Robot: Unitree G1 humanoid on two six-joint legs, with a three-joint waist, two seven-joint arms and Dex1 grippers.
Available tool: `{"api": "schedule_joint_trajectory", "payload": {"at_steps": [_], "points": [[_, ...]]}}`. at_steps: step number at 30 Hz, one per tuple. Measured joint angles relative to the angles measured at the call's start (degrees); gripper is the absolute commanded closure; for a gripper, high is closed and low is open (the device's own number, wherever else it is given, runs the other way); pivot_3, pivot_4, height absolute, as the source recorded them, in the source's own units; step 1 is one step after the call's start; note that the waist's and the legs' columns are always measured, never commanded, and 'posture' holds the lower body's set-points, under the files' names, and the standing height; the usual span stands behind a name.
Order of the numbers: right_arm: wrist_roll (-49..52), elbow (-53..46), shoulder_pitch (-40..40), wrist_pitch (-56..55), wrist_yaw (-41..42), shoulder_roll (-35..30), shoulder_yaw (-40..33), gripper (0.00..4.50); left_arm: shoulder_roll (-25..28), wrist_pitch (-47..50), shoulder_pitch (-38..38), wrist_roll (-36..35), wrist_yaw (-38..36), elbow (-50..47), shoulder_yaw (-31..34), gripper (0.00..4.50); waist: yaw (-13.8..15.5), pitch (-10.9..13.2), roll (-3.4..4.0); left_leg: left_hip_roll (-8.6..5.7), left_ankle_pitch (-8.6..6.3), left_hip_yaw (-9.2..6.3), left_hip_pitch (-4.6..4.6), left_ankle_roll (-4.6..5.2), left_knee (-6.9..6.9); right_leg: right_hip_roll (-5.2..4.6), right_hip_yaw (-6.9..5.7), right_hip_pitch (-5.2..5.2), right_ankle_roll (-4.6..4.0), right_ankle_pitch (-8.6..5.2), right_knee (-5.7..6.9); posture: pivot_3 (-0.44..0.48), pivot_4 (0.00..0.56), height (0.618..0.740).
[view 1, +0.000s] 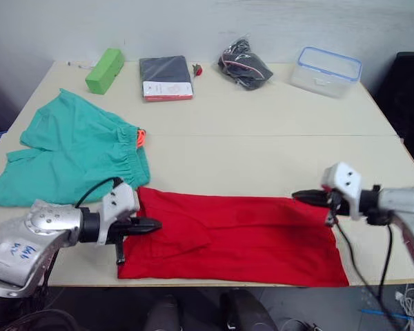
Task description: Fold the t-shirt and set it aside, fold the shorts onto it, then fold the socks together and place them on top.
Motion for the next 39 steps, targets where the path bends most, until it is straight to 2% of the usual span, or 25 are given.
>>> {"api": "schedule_joint_trajectory", "payload": {"at_steps": [3,6,9,10,13,15,19,23,24,29,39], "points": [[-1.6,7.3,-5.1,-4.0,4.3,-2.0,0.8,4.49,0.0,3.0,-3.4,-4.4,0.2,-1.0,2.7,4.47,-0.1,0.0,-0.01,-0.01,-0.01,0.01,0.02,0.01,0.0,0.0,0.0,0.02,0.0,0.0,-0.04,0.0,0.15,0.74],[-3.4,12.6,-8.6,-6.3,6.6,-2.0,3.0,4.49,0.0,3.2,-4.5,-4.8,0.8,-1.6,2.6,4.47,-0.4,0.0,0.02,0.0,0.0,0.04,0.0,0.0,-0.01,0.02,0.03,-0.04,0.0,0.0,-0.05,0.0,0.15,0.74],[-3.4,13.7,-9.4,-6.5,9.2,-2.0,3.6,4.49,0.0,2.5,-5.7,-3.9,1.2,-1.3,1.1,4.47,-0.3,0.1,0.07,0.01,0.01,0.04,-0.08,-0.01,-0.01,0.02,0.03,-0.16,0.0,0.0,-0.01,0.0,0.15,0.74],[-3.2,13.5,-9.4,-6.5,9.7,-2.0,3.7,4.5,-0.1,2.3,-6.5,-3.6,1.2,-1.1,0.4,4.11,-0.3,0.1,0.07,0.01,0.01,0.04,-0.11,-0.01,0.02,0.02,0.03,-0.17,0.0,0.0,0.0,0.0,0.15,0.74],[-2.5,12.1,-8.8,-6.6,10.3,-1.6,3.7,4.5,0.0,0.7,-9.3,-2.0,0.0,1.2,-2.7,3.36,-0.1,0.1,0.08,0.0,0.01,0.04,-0.11,-0.01,0.14,0.01,0.04,-0.13,0.0,0.0,0.04,0.0,0.15,0.74],[-3.3,12.3,-8.4,-7.5,9.9,-1.6,3.8,4.5,0.1,-0.1,-10.7,-1.7,-1.6,1.6,-4.6,2.67,-0.1,0.1,0.07,0.0,0.0,0.04,-0.13,0.0,0.17,0.0,0.03,-0.12,0.01,0.01,0.04,0.0,0.15,0.74],[-4.4,13.7,-8.0,-8.4,10.8,-1.6,4.5,3.6,0.0,-0.8,-13.0,-2.1,-3.6,3.2,-5.0,1.45,-0.1,0.1,0.1,0.0,0.0,0.04,-0.13,-0.01,0.15,0.01,0.03,-0.16,0.01,0.01,0.1,0.0,0.15,0.74],[-4.6,13.7,-8.1,-5.6,12.4,-2.0,5.3,2.15,-0.4,-1.4,-14.5,-2.6,-5.2,3.3,-5.0,0.15,-0.3,0.1,0.11,0.01,0.01,0.06,-0.15,-0.02,0.17,0.01,0.05,-0.22,0.01,0.01,0.17,0.0,0.15,0.74],[-5.0,14.0,-8.5,-4.8,12.5,-2.0,5.9,1.83,-0.6,-1.5,-14.9,-2.9,-5.4,3.3,-4.9,0.0,-0.3,0.1,0.11,0.01,0.01,0.06,-0.14,-0.02,0.19,0.01,0.05,-0.22,0.01,0.01,0.18,0.0,0.15,0.74],[-6.7,18.3,-11.1,-2.2,12.9,-0.7,9.6,0.06,-1.2,-1.2,-15.4,-4.0,-5.2,3.0,-4.9,0.0,-0.3,0.1,0.11,0.01,0.01,0.06,-0.15,-0.02,0.22,0.01,0.06,-0.24,0.01,0.01,0.21,0.0,0.15,0.74],[-10.1,26.9,-16.1,-2.7,13.1,2.5,13.1,0.03,-1.2,-0.6,-14.9,-5.2,-3.3,0.0,-4.6,0.0,-0.3,0.1,0.12,0.01,0.01,0.06,-0.15,-0.02,0.23,0.01,0.06,-0.28,0.01,0.01,0.27,0.0,0.15,0.74]]}}
